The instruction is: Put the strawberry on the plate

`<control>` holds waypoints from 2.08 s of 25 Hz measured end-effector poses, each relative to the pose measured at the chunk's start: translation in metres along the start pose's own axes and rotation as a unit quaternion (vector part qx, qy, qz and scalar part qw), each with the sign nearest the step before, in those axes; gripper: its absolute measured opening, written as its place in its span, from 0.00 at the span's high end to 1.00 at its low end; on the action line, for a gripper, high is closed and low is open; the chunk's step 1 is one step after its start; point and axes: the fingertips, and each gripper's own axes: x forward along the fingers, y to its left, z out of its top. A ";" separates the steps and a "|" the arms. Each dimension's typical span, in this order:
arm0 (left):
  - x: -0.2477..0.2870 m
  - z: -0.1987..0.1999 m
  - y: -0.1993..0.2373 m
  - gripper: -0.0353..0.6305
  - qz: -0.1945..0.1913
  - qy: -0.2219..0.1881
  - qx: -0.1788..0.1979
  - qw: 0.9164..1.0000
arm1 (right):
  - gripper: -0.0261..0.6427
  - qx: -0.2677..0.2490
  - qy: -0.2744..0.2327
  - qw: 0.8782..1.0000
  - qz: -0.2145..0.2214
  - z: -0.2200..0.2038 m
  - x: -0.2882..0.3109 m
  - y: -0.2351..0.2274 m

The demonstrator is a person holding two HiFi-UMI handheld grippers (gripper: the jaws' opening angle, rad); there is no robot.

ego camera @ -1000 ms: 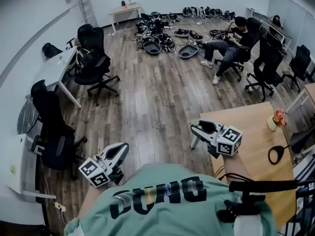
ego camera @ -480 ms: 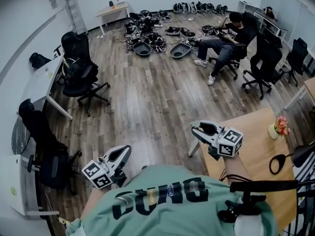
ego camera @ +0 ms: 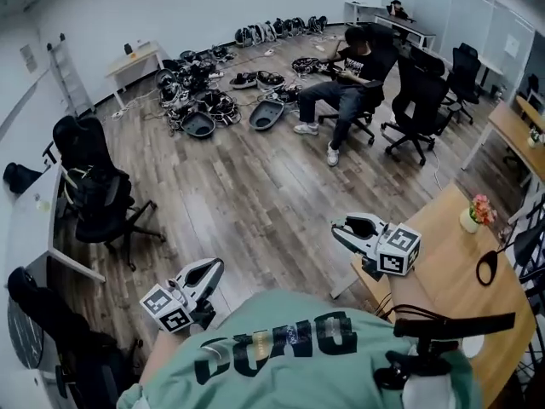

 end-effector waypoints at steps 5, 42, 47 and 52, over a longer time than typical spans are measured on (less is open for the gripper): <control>0.012 0.030 0.083 0.94 -0.034 0.011 -0.013 0.999 | 0.75 0.011 0.002 0.999 -0.035 0.007 0.055 -0.016; 0.469 0.065 0.405 0.94 -0.196 0.076 -0.053 0.976 | 0.75 0.048 -0.008 0.976 -0.213 0.034 0.151 -0.514; 0.510 0.081 0.470 0.94 -0.284 0.118 -0.036 0.951 | 0.75 0.074 -0.014 0.947 -0.313 0.039 0.163 -0.518; 0.571 0.074 0.488 0.94 -0.364 0.158 -0.027 0.917 | 0.75 0.117 -0.022 0.904 -0.411 0.026 0.136 -0.505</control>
